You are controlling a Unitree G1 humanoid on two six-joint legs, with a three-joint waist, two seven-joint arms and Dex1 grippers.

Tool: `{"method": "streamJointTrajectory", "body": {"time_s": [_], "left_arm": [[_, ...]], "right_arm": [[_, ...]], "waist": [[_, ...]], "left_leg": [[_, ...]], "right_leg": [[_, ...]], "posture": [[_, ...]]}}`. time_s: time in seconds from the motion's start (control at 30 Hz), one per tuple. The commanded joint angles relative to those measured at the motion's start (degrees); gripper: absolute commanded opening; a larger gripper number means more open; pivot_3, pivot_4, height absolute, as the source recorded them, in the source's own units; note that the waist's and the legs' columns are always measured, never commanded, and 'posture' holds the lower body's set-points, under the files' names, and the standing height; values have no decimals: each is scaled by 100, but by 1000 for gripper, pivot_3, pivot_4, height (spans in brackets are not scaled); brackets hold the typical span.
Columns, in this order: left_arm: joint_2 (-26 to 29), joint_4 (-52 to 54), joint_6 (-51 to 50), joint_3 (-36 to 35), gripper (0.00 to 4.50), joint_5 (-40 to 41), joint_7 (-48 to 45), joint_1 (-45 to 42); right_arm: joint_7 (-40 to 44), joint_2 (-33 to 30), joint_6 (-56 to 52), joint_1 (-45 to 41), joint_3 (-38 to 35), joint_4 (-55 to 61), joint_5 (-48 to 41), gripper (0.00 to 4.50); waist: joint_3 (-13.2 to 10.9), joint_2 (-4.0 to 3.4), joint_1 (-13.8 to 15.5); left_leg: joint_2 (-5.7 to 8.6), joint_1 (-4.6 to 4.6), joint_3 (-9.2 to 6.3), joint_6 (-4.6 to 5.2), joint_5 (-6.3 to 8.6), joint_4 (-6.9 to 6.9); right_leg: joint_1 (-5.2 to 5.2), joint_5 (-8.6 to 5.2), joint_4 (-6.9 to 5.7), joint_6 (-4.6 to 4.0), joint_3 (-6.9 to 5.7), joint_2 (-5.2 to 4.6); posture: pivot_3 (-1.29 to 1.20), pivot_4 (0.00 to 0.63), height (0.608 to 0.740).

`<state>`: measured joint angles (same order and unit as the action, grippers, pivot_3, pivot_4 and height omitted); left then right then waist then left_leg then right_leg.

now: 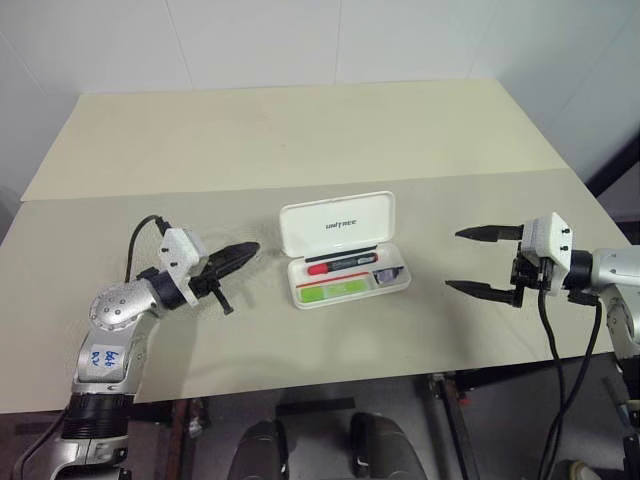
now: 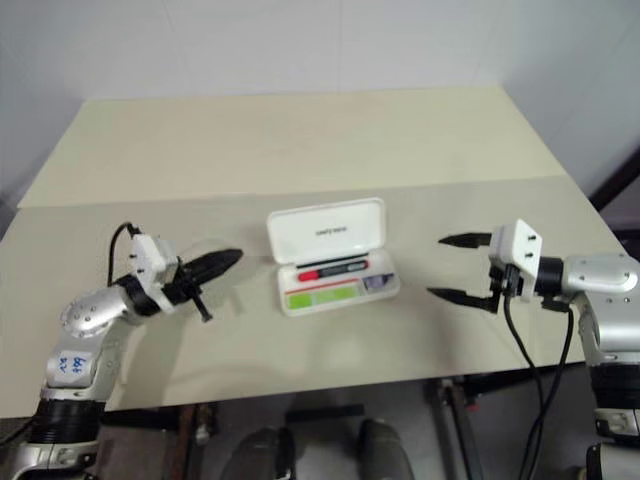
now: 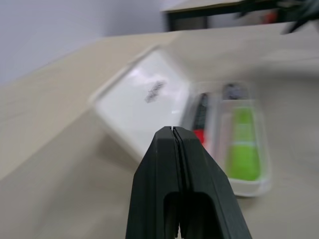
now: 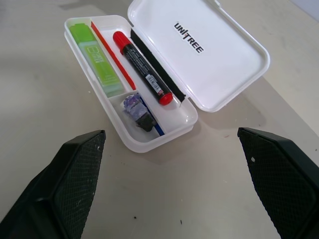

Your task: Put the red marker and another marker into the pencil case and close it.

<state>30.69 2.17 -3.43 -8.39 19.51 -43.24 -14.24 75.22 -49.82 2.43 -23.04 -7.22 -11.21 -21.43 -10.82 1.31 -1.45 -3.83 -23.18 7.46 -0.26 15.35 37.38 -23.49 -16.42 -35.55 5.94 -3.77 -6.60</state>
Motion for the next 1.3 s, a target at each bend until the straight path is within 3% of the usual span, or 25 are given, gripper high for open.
{"method": "streamJointTrajectory", "body": {"time_s": [0.03,0.27,0.53,0.8,1.07,1.3], "left_arm": [[-65,-67,-549,37,35,-202,517,-116],[-426,-1027,-1143,673,35,-608,732,-1180],[-986,-1766,-736,941,35,-595,398,-2132],[-979,-1615,141,877,35,-428,-335,-2049],[-559,-1702,1290,1617,35,-889,-1719,-2103],[-680,-1708,1144,2185,35,-1184,-1941,-2202]], "right_arm": [[-96,4,49,-99,-83,181,-9,4500],[-223,52,-5,-103,-54,351,-20,4500],[-406,85,-111,180,-109,697,-60,4500],[-529,87,-181,384,-169,871,-101,4500],[-648,97,-226,464,-205,927,-125,4500],[-810,39,-276,579,-337,1086,-147,4500]], "waist": [[0,0,0],[0,1,109],[-2,4,158],[-2,4,142],[-2,3,156],[-2,3,152]], "left_leg": [[0,0,0,0,0,1],[3,-1,0,1,-3,5],[3,-10,5,-22,-15,5],[3,-9,8,-21,-14,9],[4,-9,8,-19,-13,20],[4,-12,7,-6,-5,29]], "right_leg": [[0,0,-1,0,0,0],[1,2,-3,2,-2,1],[-1,2,7,5,-3,4],[-1,4,7,8,-1,4],[1,4,2,8,0,3],[3,4,3,8,0,2]], "posture": [[0,150,740],[0,150,740],[0,150,740],[0,150,740],[0,150,740],[0,150,740]]}}
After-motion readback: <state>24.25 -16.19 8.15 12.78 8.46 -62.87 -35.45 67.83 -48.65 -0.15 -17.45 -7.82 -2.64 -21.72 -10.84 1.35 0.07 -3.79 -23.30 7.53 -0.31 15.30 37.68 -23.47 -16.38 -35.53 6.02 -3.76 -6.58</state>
